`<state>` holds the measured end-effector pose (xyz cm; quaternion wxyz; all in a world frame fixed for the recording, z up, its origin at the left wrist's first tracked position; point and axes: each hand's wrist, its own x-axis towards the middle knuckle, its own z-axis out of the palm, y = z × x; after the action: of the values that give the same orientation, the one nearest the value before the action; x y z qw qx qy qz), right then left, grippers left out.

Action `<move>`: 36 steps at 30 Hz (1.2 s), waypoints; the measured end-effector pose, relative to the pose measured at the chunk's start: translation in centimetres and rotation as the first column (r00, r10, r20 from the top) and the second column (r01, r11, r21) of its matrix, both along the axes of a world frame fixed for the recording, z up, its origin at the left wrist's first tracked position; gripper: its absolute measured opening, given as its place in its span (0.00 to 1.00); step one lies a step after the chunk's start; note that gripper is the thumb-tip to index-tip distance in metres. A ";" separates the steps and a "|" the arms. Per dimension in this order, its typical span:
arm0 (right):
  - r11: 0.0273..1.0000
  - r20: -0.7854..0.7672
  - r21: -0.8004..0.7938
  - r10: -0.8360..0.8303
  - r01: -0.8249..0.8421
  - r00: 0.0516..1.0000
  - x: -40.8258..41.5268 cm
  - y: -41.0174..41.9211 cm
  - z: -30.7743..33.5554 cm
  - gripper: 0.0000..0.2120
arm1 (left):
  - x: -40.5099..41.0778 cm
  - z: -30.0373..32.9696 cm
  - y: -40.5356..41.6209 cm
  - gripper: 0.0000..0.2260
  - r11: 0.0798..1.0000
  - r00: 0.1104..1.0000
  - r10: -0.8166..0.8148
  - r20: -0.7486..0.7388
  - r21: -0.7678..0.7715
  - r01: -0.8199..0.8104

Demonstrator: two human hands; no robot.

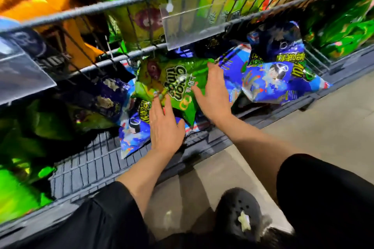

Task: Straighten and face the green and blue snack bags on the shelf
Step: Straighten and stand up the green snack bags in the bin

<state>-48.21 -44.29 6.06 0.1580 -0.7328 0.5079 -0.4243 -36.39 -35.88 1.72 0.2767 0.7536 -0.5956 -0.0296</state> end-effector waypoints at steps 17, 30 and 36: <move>0.787 0.845 0.341 -0.017 -0.514 0.534 4.2 3.4 2.9 0.08 | 8.9 4.8 6.4 0.34 0.988 0.996 0.014 -0.089 -0.149 -0.027; 0.586 0.292 0.431 0.629 -0.686 0.720 14.5 9.5 5.1 0.10 | 18.4 6.6 14.8 0.52 0.991 0.995 -0.028 0.096 0.130 0.015; 0.664 -0.149 0.336 0.738 -0.668 0.658 22.9 10.8 4.0 0.20 | 23.1 4.3 14.2 0.50 0.989 0.957 0.148 -0.250 0.050 -0.139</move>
<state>-25.26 -33.48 10.06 0.3311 -0.8971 0.2478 -0.1556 -13.29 -21.67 6.04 0.3398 0.7891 -0.4986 -0.1150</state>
